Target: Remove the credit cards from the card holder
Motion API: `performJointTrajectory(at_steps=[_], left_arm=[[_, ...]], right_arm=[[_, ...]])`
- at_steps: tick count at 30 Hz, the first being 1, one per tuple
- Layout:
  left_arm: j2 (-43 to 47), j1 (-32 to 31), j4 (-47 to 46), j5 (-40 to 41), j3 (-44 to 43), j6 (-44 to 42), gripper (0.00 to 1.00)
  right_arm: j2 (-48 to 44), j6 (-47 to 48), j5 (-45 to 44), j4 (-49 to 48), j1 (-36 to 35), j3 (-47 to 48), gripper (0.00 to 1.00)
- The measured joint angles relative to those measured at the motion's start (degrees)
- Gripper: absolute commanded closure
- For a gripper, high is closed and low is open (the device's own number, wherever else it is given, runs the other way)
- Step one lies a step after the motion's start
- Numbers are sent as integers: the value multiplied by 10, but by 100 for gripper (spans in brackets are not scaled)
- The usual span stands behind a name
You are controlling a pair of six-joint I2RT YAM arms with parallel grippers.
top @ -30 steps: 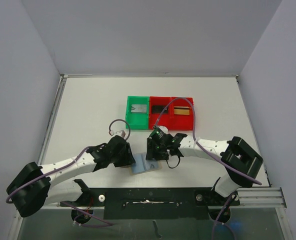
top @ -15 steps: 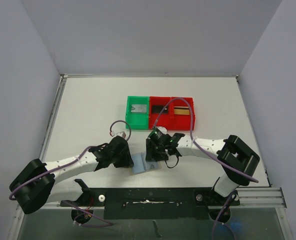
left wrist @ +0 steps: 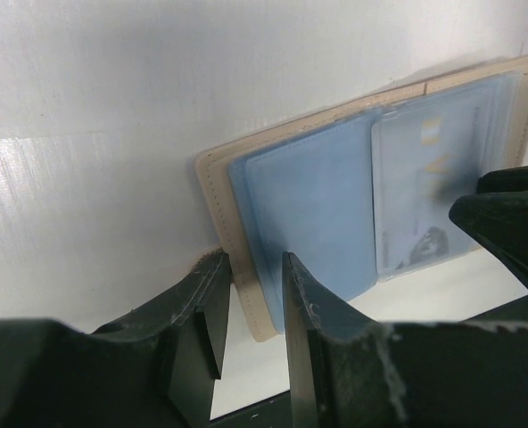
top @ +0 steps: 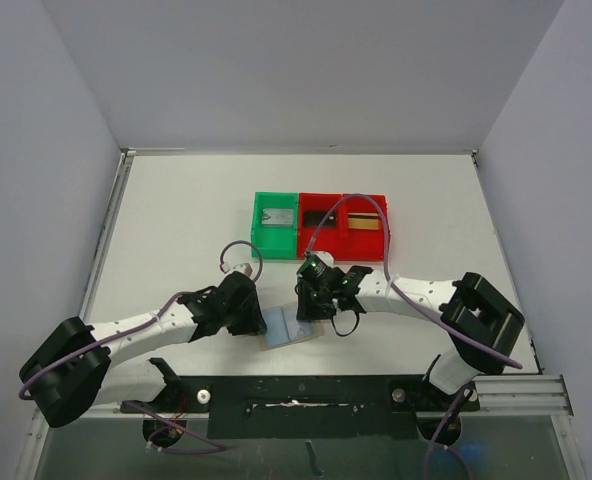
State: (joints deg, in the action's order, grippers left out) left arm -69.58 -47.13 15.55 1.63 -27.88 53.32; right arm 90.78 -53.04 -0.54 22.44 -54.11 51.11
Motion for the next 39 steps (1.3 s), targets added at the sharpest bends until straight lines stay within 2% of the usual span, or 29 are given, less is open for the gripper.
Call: performJointTrajectory(at_steps=[11,25,32,35,39], left_arm=[[0,0,0,0,0,0,75],[1,-2,-2,-7,0,0,76],[1,-2,-3,-9,0,0,76],[6,-2,-2,-6,0,2,74],[53,-2,24,23,1,19,71]], right_arm=[[-31,1,1,-5,0,0,83],[-31,3,37,-40,-7,0,82],[-31,3,60,-62,-7,0,78],[-26,4,80,-79,-7,0,68],[-1,6,123,-118,-7,0,61]])
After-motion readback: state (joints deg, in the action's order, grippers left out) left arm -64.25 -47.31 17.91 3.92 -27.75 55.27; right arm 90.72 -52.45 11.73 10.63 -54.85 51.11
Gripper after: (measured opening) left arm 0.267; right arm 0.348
